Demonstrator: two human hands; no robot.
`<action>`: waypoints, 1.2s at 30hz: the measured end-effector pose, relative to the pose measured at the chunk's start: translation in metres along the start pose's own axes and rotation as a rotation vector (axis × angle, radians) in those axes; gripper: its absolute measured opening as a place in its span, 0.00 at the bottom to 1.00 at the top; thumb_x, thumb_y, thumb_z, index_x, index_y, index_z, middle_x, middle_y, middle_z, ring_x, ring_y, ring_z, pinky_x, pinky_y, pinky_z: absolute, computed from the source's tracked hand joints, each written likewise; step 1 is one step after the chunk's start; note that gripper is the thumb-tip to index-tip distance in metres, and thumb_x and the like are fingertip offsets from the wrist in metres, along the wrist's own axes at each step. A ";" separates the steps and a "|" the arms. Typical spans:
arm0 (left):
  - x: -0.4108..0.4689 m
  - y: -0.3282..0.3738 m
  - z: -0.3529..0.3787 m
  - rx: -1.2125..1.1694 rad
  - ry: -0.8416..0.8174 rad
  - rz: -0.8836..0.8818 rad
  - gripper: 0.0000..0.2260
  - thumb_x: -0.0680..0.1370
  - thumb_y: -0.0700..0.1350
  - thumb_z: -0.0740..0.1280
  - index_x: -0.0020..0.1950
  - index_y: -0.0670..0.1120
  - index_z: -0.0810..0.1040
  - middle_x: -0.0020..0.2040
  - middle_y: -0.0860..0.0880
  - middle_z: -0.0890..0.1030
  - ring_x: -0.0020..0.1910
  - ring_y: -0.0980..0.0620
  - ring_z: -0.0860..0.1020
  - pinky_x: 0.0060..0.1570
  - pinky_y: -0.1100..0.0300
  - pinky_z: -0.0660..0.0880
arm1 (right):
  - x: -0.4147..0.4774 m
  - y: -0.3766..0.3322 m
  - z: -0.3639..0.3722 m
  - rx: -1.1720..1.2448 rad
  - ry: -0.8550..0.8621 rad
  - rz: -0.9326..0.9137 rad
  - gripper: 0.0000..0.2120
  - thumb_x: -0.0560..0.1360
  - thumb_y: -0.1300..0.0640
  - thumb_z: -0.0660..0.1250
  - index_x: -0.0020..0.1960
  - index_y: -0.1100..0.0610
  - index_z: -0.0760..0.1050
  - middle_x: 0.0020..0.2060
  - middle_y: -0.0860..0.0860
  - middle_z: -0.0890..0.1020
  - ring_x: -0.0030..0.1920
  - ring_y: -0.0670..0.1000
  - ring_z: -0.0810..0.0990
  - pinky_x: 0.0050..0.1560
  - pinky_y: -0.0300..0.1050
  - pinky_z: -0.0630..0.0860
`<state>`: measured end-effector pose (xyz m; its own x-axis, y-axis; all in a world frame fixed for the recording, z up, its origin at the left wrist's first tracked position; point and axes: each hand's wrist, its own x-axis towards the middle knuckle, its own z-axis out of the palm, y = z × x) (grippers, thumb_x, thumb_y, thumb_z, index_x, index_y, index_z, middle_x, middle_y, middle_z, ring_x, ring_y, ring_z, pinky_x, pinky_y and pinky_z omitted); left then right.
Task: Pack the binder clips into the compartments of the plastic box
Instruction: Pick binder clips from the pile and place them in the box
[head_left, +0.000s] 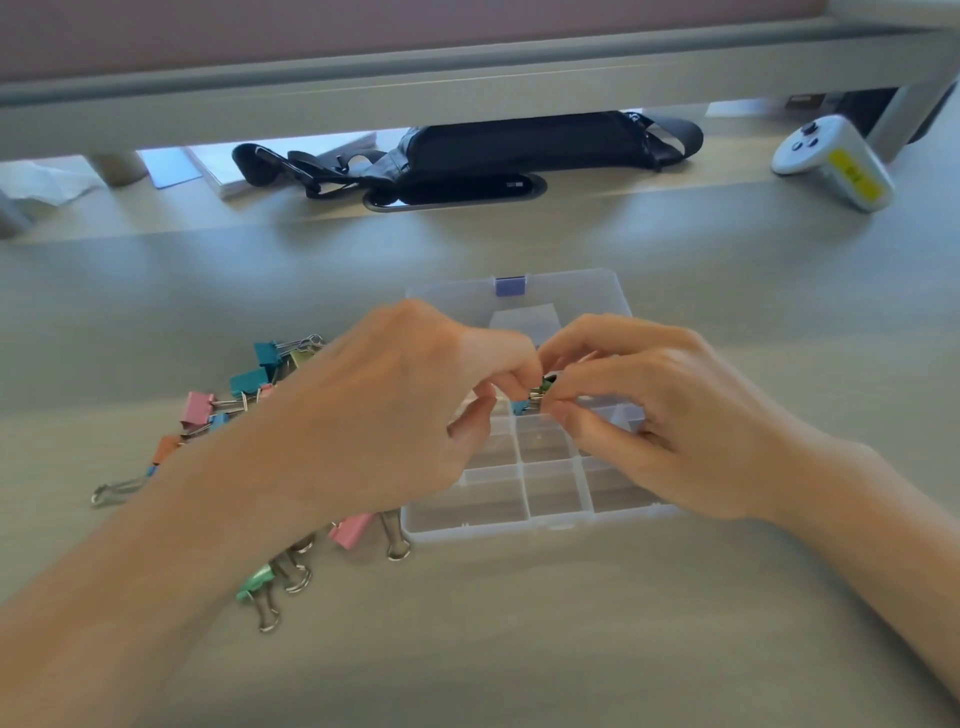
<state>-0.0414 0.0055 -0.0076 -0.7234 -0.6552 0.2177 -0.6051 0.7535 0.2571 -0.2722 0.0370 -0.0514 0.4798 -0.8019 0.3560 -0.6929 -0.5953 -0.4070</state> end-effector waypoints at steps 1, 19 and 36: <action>-0.001 -0.002 0.001 0.018 -0.003 0.018 0.13 0.76 0.43 0.66 0.56 0.58 0.81 0.45 0.61 0.86 0.39 0.55 0.84 0.39 0.54 0.81 | 0.000 0.000 0.000 0.000 0.001 0.001 0.11 0.82 0.55 0.65 0.50 0.54 0.86 0.55 0.45 0.81 0.50 0.45 0.81 0.51 0.50 0.79; -0.002 -0.007 -0.006 -0.103 0.047 0.017 0.17 0.76 0.34 0.66 0.57 0.53 0.83 0.48 0.64 0.85 0.41 0.72 0.80 0.45 0.75 0.75 | -0.001 0.001 0.001 0.027 0.013 0.029 0.13 0.82 0.51 0.63 0.51 0.52 0.87 0.55 0.42 0.80 0.51 0.43 0.81 0.52 0.45 0.78; -0.034 -0.067 -0.056 -0.019 -0.404 -0.296 0.07 0.70 0.57 0.78 0.46 0.61 0.84 0.43 0.68 0.81 0.43 0.65 0.78 0.37 0.71 0.71 | -0.001 -0.004 0.002 0.068 0.065 0.059 0.15 0.81 0.46 0.62 0.48 0.49 0.87 0.56 0.39 0.81 0.52 0.43 0.83 0.51 0.41 0.78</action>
<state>0.0420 -0.0258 0.0207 -0.5947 -0.7646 -0.2486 -0.8006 0.5347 0.2704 -0.2686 0.0404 -0.0515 0.4020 -0.8320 0.3823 -0.6799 -0.5509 -0.4840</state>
